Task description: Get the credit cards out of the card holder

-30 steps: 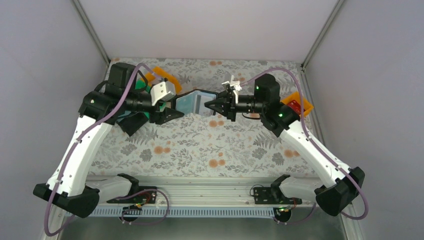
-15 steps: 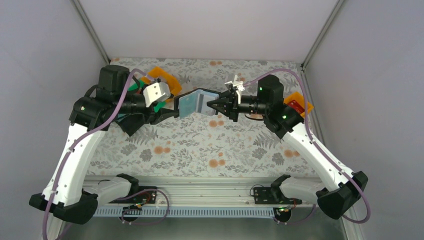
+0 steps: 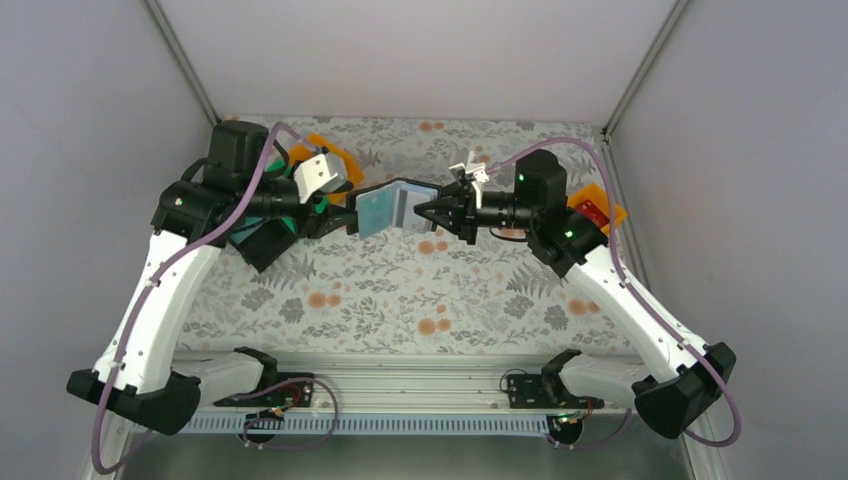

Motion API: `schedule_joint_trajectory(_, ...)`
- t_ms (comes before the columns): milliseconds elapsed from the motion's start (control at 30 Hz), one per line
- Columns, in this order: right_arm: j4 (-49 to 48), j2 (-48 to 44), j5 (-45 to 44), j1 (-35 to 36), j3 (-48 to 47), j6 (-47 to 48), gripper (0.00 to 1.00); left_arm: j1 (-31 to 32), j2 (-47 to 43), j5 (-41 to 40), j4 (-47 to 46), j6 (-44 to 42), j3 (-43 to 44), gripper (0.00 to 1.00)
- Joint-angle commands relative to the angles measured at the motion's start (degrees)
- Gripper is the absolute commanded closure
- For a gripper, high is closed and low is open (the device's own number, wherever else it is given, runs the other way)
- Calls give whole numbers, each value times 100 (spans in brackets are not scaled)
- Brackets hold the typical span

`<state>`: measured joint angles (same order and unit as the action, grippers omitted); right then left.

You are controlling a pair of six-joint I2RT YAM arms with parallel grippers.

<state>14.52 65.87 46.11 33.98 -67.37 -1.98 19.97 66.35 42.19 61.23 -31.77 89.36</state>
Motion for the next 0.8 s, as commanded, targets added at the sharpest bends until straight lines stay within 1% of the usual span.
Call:
schedule_joint_trajectory(0,-121,-126,133,-49,-178,-9,96,-29,87,166,-180,181,195,42)
schedule_joint_trajectory(133,-138,-97,157,-47,-179,-29,96,-26,115,270,-240,242,180,41)
schedule_joint_trajectory(233,-147,-68,99,-42,-186,-63,96,-25,225,470,-232,258,210,30)
schedule_joint_trajectory(367,-104,7,68,-45,-272,-85,96,-19,342,667,-268,320,263,21)
schedule_joint_trajectory(533,-177,66,133,-42,-308,-210,96,14,525,616,-420,551,242,17)
schedule_joint_trajectory(633,-217,58,129,-46,-285,-254,96,25,561,707,-218,333,382,8)
schedule_joint_trajectory(700,-205,52,104,-40,-291,-238,96,23,429,731,-148,161,366,3)
schedule_joint_trajectory(767,-199,41,88,-45,-294,-224,96,25,216,685,-148,15,281,0)
